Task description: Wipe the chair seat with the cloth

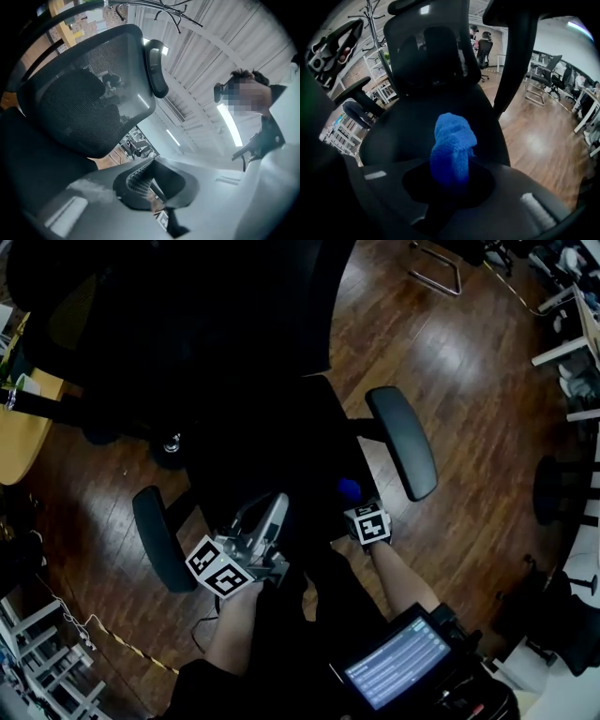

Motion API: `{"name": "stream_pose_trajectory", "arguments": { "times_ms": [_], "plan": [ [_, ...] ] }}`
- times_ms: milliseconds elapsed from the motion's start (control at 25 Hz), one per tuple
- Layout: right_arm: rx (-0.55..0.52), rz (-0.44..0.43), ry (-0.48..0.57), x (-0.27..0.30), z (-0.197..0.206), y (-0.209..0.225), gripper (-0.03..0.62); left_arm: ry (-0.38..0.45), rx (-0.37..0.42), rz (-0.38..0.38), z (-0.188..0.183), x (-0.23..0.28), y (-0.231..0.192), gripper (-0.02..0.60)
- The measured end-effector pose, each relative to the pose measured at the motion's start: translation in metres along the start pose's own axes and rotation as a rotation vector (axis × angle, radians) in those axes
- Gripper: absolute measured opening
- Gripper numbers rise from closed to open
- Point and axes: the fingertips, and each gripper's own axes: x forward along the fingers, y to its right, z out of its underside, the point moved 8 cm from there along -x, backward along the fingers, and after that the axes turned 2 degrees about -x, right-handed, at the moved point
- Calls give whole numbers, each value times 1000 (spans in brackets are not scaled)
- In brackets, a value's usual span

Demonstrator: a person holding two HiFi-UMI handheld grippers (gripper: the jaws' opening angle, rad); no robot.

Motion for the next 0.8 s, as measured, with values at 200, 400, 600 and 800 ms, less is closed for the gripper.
{"name": "stream_pose_trajectory", "arguments": {
  "times_ms": [200,400,600,800],
  "plan": [
    [39,30,4,0,-2,5,44,0,7,-14,-3,-5,-4,-8],
    [-13,-59,104,-9,-46,-16,44,44,33,-27,-28,-15,-1,-8],
    [-14,-337,423,-72,-162,-85,44,84,91,-64,-74,-27,20,-8],
    [-11,-589,776,-218,-247,-134,44,153,177,-11,-132,-37,99,-8]
  ]
}}
